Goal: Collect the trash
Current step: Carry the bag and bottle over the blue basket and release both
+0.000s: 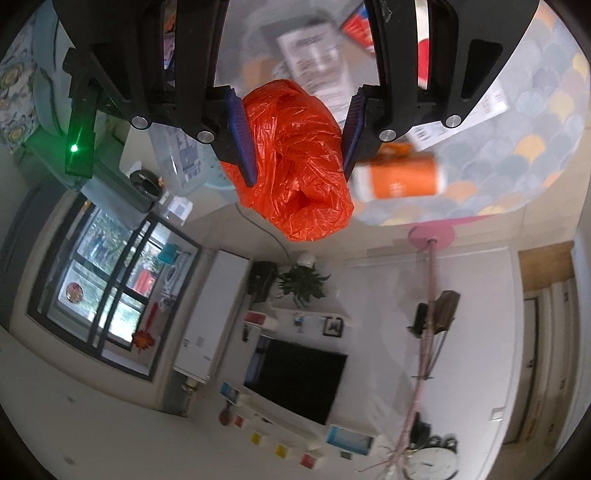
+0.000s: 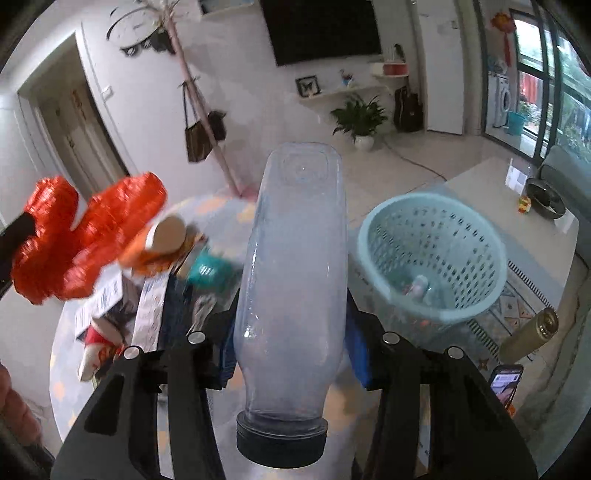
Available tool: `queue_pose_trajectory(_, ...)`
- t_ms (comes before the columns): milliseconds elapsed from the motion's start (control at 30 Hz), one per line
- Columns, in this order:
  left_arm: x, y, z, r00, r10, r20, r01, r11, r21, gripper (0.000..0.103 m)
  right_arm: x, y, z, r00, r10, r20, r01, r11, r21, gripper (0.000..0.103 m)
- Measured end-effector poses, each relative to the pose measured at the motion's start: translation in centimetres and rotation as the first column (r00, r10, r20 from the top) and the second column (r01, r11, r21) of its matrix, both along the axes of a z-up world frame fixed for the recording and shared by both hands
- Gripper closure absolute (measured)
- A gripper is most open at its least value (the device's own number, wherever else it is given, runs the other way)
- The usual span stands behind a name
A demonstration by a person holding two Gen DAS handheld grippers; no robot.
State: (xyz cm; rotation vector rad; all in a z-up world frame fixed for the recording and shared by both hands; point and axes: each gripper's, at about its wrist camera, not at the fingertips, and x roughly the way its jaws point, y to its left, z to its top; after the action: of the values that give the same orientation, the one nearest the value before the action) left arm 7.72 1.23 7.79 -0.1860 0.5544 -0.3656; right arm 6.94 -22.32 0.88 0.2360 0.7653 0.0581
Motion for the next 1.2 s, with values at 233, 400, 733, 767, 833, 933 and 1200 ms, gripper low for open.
queue_pose_trajectory(233, 4.4, -7.5, -0.3, 0.997, -0.066, -0.034, 0.067, 0.997, 0.031, 0.061, 2.1, -6.0, 0.7, 0.994, -0.106, 0.028, 0.107, 0.994, -0.011, 0.058)
queue_pose_trajectory(400, 7.7, -12.6, -1.7, 0.991, -0.11, -0.074, 0.115, 0.992, 0.054, 0.061, 4.2, -10.5, -0.8, 0.981, -0.196, 0.009, 0.196, 0.98, -0.037, 0.058)
queue_pose_trajectory(733, 13.5, -21.0, -8.2, 0.971, -0.137, -0.195, 0.172, 0.969, 0.176, 0.061, 8.2, -16.9, -7.7, 0.944, -0.3, -0.14, 0.304, 0.953, 0.006, 0.057)
queue_pose_trajectory(767, 13.9, -21.6, -9.1, 0.969, -0.136, -0.205, 0.177, 0.964, 0.196, 0.061, 8.6, -17.4, -8.3, 0.939, -0.307, -0.158, 0.313, 0.95, 0.016, 0.057)
queue_pose_trajectory(833, 14.2, -22.2, -9.9, 0.966, -0.139, -0.22, 0.186, 0.961, 0.207, 0.061, 9.3, -18.3, -9.7, 0.929, -0.315, -0.193, 0.329, 0.943, 0.044, 0.057)
queue_pose_trajectory(933, 15.1, -22.8, -11.1, 0.961, -0.131, -0.243, 0.184, 0.96, 0.213, 0.059, 10.1, -19.2, -10.8, 0.921, -0.325, -0.214, 0.344, 0.937, 0.057, 0.057)
queue_pose_trajectory(1200, 14.5, -23.3, -11.2, 0.969, -0.11, -0.224, 0.154, 0.969, 0.191, 0.035, 11.3, -20.2, -11.9, 0.918, -0.322, -0.231, 0.349, 0.933, 0.088, 0.056)
